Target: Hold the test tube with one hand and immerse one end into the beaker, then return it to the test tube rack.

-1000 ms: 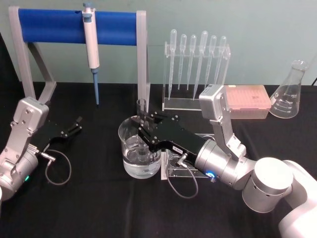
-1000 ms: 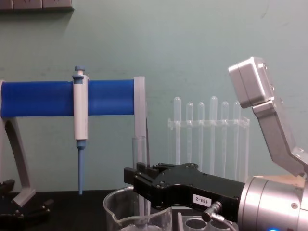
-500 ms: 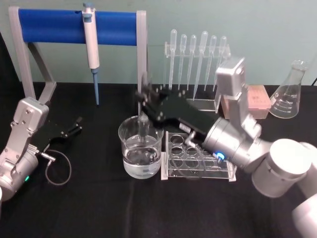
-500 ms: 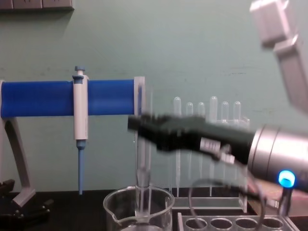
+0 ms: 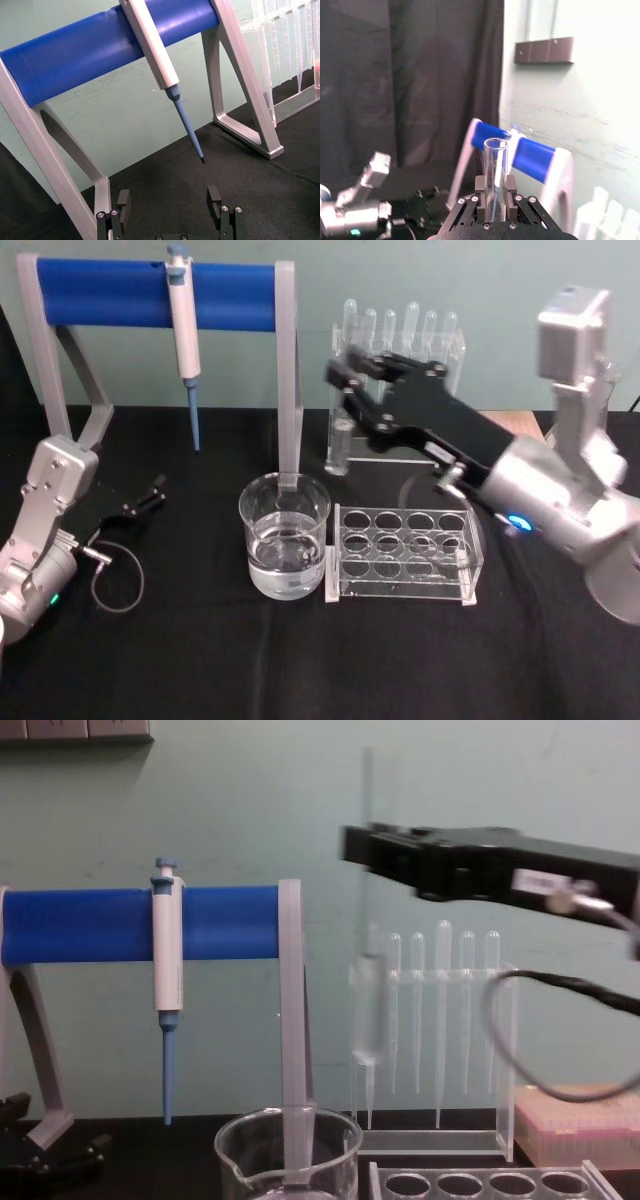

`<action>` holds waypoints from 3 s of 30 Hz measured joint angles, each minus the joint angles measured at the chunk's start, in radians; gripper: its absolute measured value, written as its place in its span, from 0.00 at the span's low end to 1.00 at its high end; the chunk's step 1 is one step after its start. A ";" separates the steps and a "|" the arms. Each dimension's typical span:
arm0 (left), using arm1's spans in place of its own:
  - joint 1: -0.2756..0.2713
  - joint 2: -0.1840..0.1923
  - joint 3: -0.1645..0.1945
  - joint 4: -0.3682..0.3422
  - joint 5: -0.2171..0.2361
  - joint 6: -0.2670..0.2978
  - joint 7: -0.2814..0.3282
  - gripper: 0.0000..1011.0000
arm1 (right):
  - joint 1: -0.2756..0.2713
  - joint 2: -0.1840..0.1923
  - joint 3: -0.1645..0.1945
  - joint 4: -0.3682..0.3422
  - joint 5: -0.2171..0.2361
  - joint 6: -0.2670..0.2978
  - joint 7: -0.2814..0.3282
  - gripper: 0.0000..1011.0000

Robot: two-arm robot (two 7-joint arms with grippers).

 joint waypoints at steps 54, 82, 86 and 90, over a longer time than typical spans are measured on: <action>0.000 0.000 0.000 0.000 0.000 0.000 0.000 0.99 | -0.107 0.015 -0.002 0.140 -0.126 0.031 -0.006 0.22; 0.000 0.000 0.000 0.000 0.000 0.000 0.000 0.99 | -0.243 0.112 0.065 -0.021 -0.165 0.114 -0.039 0.81; 0.000 0.000 0.000 0.000 0.000 0.000 0.000 0.99 | -0.301 0.140 0.116 -0.062 -0.160 0.122 -0.061 0.91; 0.000 0.000 0.000 0.000 0.000 0.000 0.000 0.99 | -0.340 0.134 0.185 -0.046 -0.168 0.099 -0.118 0.99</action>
